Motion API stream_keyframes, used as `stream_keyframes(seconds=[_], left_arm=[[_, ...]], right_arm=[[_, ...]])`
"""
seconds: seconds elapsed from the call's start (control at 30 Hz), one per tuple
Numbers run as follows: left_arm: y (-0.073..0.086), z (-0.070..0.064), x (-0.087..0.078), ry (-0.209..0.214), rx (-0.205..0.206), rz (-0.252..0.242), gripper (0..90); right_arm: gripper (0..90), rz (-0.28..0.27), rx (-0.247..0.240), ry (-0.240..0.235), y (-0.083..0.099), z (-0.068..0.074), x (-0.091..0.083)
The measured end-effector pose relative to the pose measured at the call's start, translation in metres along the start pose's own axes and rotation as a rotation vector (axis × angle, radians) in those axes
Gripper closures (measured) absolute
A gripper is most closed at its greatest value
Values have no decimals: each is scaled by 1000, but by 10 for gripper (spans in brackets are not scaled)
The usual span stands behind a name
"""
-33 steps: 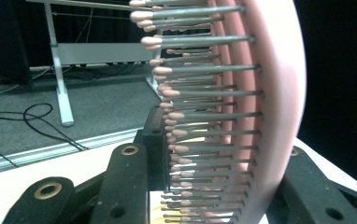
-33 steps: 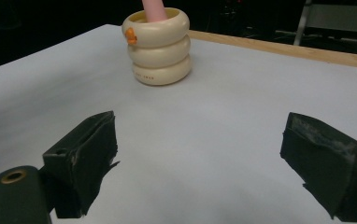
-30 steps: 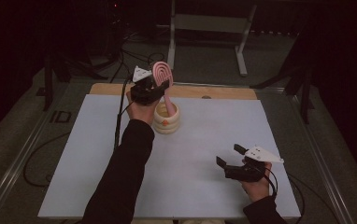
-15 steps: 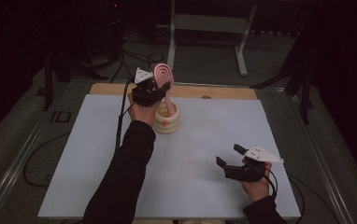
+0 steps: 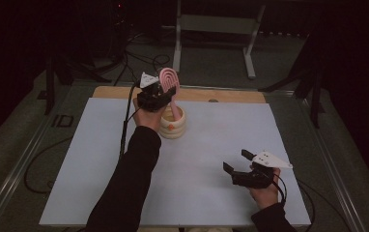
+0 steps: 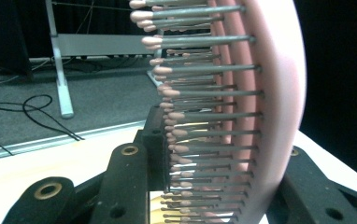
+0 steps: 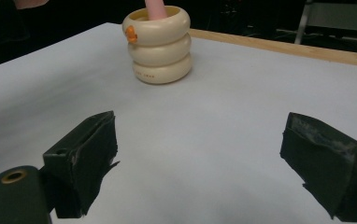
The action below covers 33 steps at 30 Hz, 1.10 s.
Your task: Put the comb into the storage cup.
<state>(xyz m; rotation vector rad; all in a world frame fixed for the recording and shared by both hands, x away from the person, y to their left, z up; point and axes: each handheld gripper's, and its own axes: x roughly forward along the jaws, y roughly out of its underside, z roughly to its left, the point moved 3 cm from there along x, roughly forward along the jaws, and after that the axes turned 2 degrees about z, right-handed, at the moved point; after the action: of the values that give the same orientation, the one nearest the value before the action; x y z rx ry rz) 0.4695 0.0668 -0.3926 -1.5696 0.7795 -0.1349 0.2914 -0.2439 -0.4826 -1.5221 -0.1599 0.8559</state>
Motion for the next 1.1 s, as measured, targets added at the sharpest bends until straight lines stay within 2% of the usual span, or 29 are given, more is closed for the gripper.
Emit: stream_keyframes(seconds=[0.47, 0.8, 1.1], left_arm=[[4, -1, 2, 0, -9, 1, 648], [8, 2, 4, -14, -12, 12, 648], [11, -2, 7, -14, -3, 22, 648]], right_arm=[[107, 0, 1, 0, 0, 0, 0], [107, 2, 0, 0, 0, 0, 0], [107, 2, 0, 0, 0, 0, 0]])
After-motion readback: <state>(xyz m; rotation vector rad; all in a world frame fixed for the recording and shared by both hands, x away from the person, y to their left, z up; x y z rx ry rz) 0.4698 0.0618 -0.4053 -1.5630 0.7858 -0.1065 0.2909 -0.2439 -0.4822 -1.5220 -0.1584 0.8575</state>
